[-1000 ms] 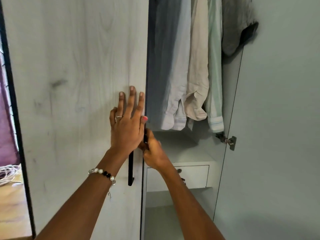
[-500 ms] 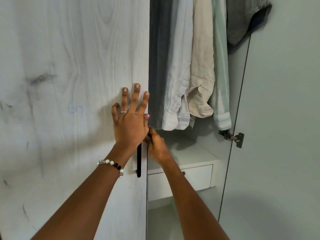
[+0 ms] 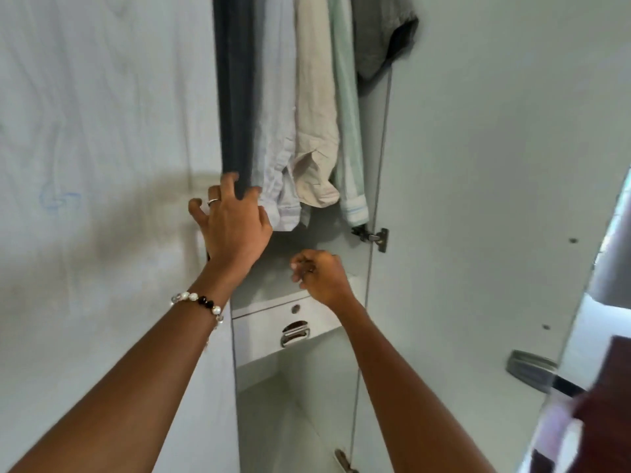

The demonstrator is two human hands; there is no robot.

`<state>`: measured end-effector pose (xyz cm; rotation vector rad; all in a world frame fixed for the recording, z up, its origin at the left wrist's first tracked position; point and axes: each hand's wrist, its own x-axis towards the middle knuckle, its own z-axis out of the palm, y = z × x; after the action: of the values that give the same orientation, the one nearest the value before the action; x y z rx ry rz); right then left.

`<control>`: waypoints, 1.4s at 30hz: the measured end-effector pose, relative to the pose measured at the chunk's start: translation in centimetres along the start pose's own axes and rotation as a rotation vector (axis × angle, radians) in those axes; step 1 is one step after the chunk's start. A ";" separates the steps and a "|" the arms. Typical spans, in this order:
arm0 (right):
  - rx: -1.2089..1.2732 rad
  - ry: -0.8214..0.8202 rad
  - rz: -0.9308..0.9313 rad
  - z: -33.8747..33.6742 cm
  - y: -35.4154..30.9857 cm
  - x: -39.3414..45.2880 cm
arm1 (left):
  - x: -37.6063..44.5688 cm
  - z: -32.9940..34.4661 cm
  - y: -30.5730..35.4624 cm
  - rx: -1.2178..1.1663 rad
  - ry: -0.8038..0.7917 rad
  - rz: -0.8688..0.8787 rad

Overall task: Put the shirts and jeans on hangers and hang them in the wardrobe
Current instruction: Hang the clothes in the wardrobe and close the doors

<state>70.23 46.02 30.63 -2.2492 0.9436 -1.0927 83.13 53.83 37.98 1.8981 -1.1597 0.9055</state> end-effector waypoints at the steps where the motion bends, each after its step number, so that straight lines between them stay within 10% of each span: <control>1: 0.025 0.041 0.040 -1.7 1.3 -0.8 | -0.5 0.3 1.2 -0.062 -0.010 -0.010; 14: -0.297 1.042 0.233 -27.4 14.9 -11.3 | -6.5 4.6 24.7 -0.950 -0.395 0.035; 20: 0.043 0.614 0.328 -30.1 19.6 -11.0 | -8.5 4.3 30.5 -0.977 -0.439 0.060; 31: 0.332 0.588 0.052 -30.0 19.8 -13.2 | -9.5 1.8 31.0 -1.019 -0.388 0.085; 42: 0.544 0.427 -0.255 -19.4 8.4 -11.8 | -7.7 -4.4 24.3 -0.980 0.126 0.390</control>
<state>46.07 47.21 30.51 -1.7443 0.4249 -1.7458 57.30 52.66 38.92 0.8320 -1.5369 0.4702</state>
